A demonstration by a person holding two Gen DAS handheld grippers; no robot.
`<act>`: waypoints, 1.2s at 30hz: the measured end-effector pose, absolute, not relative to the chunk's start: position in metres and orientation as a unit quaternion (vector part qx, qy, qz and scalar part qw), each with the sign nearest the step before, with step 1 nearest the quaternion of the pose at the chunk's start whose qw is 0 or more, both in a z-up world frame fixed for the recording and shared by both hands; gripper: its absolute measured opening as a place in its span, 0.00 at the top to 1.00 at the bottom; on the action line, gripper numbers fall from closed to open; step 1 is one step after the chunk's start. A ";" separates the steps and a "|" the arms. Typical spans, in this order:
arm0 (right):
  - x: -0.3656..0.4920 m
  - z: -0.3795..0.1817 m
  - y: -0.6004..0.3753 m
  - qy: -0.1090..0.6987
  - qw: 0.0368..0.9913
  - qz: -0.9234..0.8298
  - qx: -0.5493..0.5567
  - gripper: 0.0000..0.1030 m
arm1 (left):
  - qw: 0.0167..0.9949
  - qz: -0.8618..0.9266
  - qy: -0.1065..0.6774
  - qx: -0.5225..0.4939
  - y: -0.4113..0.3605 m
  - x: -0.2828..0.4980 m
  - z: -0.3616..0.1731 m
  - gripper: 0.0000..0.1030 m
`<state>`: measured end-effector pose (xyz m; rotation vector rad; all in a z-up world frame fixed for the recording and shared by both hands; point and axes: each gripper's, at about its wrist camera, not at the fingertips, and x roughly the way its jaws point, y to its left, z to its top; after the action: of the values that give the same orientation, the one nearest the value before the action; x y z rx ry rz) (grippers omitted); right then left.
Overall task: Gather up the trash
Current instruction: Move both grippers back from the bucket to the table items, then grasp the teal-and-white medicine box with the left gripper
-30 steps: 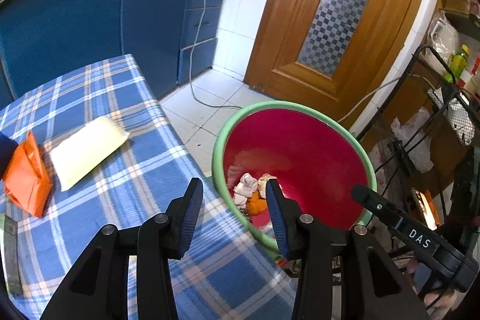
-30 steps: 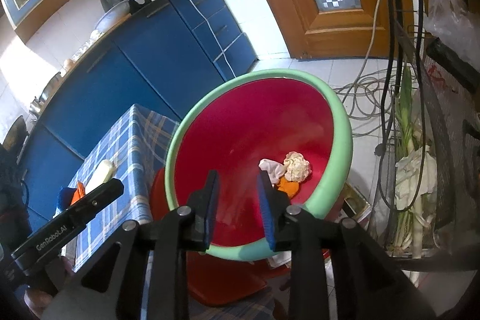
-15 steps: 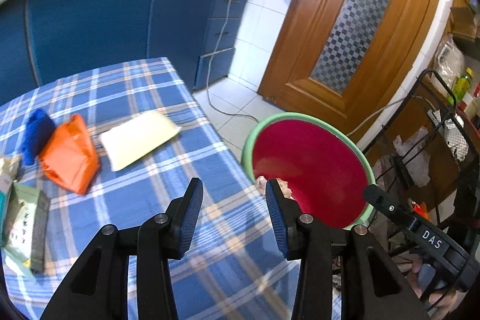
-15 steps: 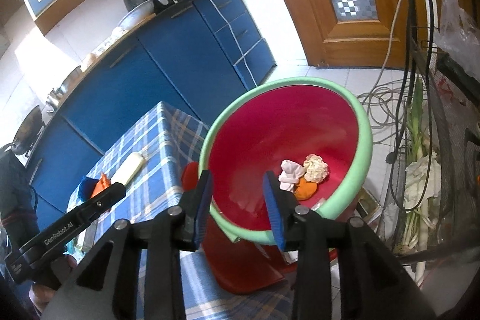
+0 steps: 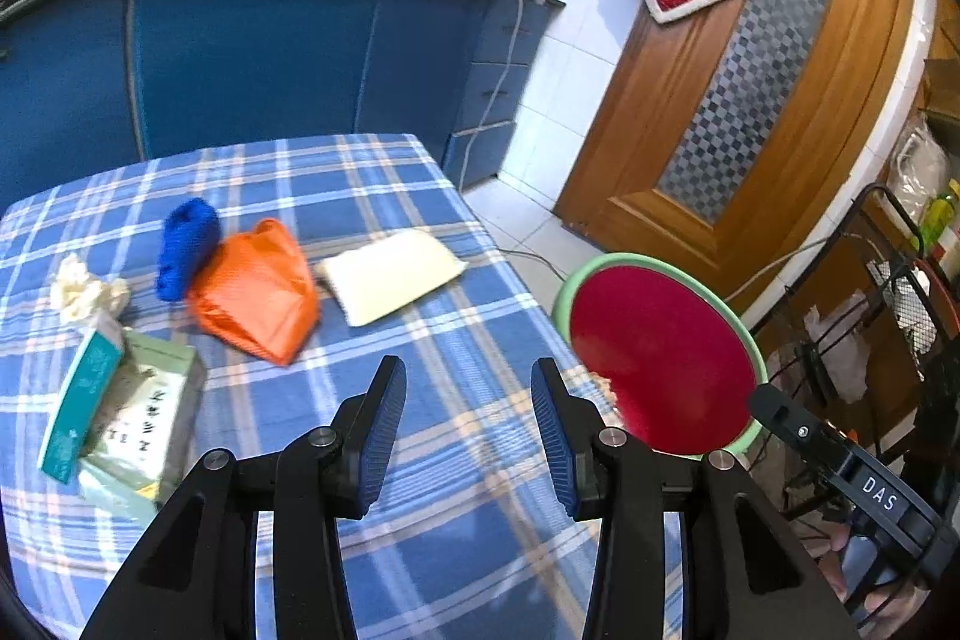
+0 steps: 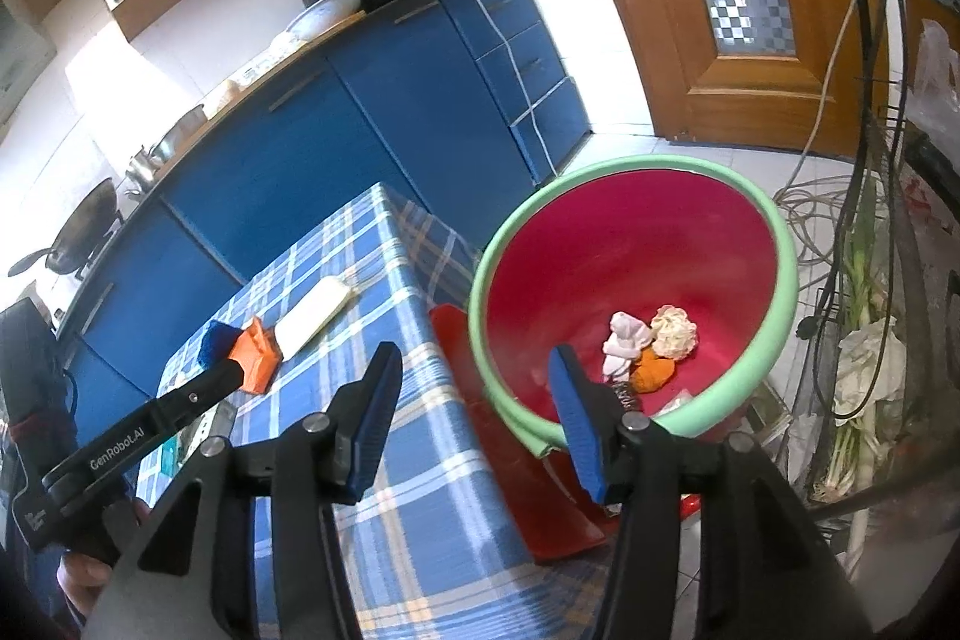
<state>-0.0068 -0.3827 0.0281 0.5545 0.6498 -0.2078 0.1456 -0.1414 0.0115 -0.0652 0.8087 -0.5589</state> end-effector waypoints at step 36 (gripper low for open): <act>0.013 0.015 -0.333 0.354 0.900 -0.061 0.247 0.33 | 0.912 -0.101 0.397 -0.025 0.008 0.186 -0.007 0.43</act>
<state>0.0131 -0.3332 0.0153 0.5114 0.7336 -0.1271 0.1858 0.0077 -0.0072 -0.0521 0.8188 -0.2080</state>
